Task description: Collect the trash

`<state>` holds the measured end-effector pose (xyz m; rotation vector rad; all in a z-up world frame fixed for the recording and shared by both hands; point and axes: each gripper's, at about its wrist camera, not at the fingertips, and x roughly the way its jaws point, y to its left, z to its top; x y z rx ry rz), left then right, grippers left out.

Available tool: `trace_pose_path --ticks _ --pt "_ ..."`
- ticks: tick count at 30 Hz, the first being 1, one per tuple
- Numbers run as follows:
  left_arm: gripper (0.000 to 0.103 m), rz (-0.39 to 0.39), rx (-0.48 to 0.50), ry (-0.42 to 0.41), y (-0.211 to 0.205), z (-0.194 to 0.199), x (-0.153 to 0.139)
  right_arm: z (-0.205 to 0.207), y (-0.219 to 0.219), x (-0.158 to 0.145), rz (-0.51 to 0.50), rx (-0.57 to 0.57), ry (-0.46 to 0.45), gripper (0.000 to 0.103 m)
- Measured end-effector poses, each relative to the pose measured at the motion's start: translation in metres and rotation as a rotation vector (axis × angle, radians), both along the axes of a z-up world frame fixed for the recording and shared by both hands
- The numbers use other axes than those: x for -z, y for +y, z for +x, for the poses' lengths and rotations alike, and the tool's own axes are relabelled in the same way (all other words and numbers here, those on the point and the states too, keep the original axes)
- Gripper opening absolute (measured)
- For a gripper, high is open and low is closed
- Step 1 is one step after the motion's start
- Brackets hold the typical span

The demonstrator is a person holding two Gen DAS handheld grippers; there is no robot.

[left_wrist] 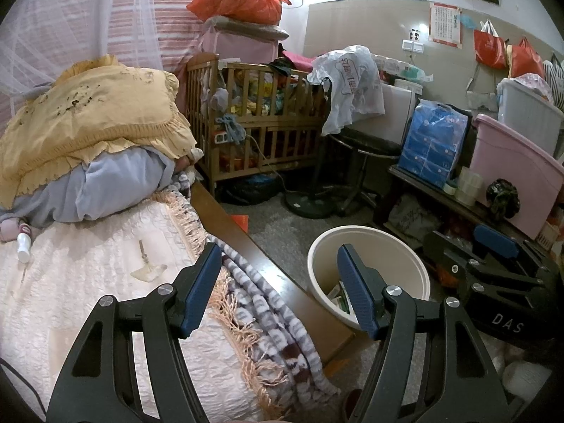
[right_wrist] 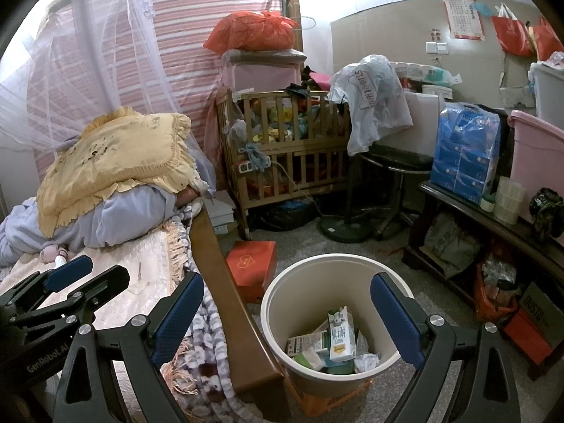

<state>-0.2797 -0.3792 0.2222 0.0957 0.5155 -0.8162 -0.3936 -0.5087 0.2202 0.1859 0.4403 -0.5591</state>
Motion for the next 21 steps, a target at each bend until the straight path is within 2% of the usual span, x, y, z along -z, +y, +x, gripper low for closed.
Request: trace_pose_path --ticks 21 --pt "0.067 0.002 0.004 0.017 -0.003 -0.006 0.011 0.001 -0.004 0.003 0.003 -0.008 0.011 0.095"
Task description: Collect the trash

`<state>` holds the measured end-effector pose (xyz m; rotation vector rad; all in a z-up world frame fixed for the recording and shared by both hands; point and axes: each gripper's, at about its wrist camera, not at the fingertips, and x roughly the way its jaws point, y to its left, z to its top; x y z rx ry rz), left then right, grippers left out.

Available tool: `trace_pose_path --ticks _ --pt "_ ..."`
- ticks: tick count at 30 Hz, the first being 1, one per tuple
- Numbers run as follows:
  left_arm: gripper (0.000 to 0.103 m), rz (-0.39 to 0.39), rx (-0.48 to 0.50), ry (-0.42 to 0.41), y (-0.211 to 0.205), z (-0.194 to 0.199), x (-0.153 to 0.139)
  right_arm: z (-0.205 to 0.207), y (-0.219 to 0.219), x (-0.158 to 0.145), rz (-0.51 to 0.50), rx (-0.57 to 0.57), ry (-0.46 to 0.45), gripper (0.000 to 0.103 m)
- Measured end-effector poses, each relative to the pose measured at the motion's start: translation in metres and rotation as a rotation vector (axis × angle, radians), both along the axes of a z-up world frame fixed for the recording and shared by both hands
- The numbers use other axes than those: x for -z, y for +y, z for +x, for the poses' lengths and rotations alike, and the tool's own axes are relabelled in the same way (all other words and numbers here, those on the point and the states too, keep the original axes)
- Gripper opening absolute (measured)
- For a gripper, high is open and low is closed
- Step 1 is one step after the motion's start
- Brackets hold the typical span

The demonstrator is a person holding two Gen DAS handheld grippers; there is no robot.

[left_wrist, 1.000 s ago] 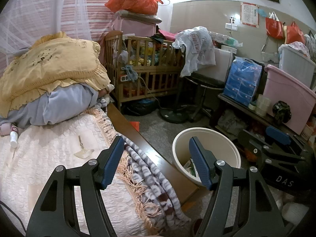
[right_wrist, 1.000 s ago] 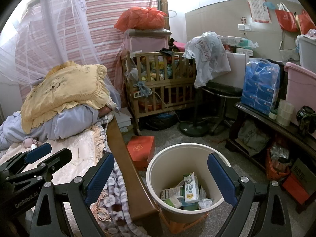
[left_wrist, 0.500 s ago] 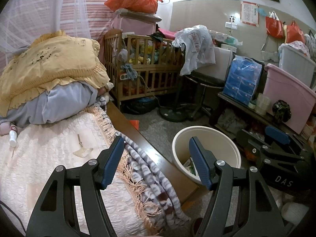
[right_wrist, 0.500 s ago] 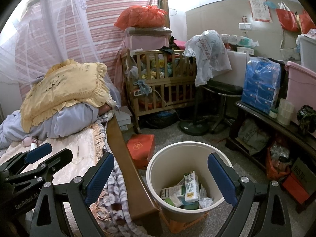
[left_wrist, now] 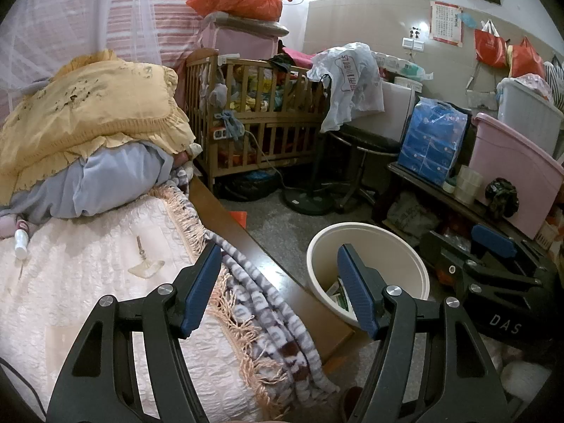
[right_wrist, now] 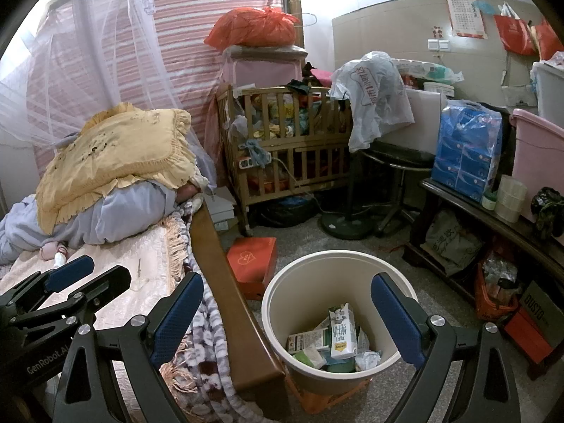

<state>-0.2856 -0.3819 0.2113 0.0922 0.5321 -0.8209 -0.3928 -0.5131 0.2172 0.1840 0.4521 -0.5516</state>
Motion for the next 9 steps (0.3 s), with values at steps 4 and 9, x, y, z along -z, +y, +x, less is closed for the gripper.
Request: trace_pose_path --ticks 4,9 --pt "0.067 -0.001 0.0 0.002 0.002 0.002 -0.001 0.0 0.001 0.006 -0.005 -0.009 0.009 0.095" --pt "0.067 0.002 -0.028 -0.012 0.015 0.008 0.0 0.011 0.006 0.007 -0.011 -0.034 0.025 0.095"
